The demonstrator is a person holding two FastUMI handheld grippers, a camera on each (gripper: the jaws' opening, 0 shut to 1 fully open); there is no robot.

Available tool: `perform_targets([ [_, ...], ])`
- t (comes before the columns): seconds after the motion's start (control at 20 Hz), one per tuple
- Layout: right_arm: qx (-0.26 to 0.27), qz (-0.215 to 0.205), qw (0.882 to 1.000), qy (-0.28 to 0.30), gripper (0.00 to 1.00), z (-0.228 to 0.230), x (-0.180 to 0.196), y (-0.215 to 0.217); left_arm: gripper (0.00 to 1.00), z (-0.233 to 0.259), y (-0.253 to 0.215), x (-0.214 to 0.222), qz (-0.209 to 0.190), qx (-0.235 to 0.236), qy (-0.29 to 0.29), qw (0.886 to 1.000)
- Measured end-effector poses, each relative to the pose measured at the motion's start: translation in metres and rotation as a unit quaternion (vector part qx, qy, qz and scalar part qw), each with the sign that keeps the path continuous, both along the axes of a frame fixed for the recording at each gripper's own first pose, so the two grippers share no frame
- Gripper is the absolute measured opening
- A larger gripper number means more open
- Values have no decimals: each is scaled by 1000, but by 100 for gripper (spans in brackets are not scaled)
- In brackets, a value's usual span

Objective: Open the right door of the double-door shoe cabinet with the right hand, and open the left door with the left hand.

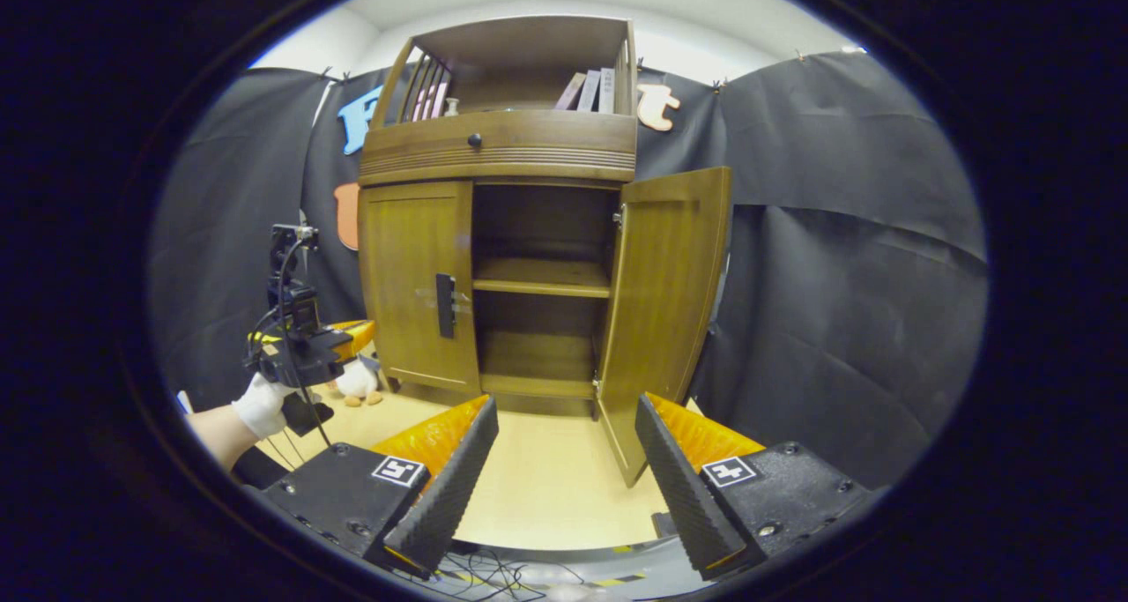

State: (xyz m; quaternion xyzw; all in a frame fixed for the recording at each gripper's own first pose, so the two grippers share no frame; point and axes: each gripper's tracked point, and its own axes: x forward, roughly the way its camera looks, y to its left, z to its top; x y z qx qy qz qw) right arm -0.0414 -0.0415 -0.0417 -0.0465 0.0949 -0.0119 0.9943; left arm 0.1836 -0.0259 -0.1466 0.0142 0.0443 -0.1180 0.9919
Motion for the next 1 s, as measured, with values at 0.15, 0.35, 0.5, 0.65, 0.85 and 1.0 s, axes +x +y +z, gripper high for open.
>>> perform_targets([
  [0.15,1,-10,1000,3,100,-1,1,-7,0,-2,-25,21,-10,-16,11,1000],
  [0.35,1,-26,1000,11,100,-3,2,-18,54,-2,-57,56,-10,-26,21,999],
  [0.5,3,-37,999,20,100,-5,5,-26,81,6,-76,76,-10,-14,6,1000],
  [0.65,1,-45,999,30,99,-6,7,-33,82,11,-86,97,-4,-15,0,1000],
  [0.85,-3,-46,998,32,99,-6,13,-37,82,6,-84,115,13,-28,11,999],
  [1.0,-4,-42,998,38,99,-9,16,-37,83,9,-81,123,22,-31,5,999],
])
